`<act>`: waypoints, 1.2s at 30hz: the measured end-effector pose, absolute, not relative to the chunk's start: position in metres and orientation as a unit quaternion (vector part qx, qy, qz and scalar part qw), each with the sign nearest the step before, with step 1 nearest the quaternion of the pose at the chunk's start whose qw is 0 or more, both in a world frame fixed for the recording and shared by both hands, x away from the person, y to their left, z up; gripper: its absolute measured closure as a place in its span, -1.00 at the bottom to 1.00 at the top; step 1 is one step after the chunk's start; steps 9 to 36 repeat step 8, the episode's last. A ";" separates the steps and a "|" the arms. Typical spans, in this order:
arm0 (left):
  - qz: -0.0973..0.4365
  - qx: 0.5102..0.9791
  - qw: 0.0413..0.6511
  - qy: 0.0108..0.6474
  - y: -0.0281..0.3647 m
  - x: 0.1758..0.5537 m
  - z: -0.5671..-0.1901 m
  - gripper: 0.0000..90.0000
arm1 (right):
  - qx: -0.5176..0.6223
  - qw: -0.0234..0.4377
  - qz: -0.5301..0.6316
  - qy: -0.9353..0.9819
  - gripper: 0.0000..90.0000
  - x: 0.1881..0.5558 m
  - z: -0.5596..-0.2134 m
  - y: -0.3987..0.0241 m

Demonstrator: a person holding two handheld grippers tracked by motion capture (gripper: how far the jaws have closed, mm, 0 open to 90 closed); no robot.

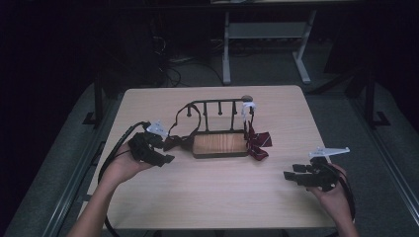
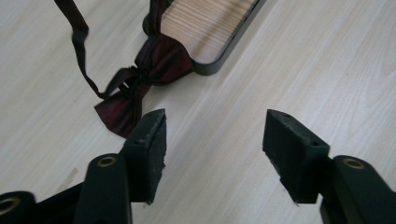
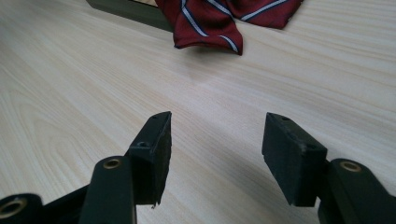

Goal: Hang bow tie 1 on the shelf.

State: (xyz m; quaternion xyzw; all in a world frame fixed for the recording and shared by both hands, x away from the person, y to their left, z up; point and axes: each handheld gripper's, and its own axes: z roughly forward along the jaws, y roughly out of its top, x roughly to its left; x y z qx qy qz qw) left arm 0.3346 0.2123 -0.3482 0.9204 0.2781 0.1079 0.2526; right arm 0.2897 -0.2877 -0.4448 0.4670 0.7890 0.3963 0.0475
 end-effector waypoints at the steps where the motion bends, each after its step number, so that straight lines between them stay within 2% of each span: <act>1: 0.106 0.918 0.258 0.281 0.213 0.334 -0.352 -0.15 | 0.467 0.048 0.396 0.789 -0.06 0.290 -0.445 -0.288; 8: 0.099 0.913 0.266 0.293 0.219 0.327 -0.373 -0.24 | 0.470 0.045 0.397 0.787 -0.06 0.290 -0.444 -0.285; 36: 0.099 0.913 0.266 0.293 0.219 0.327 -0.373 -0.24 | 0.470 0.045 0.397 0.787 -0.06 0.290 -0.444 -0.285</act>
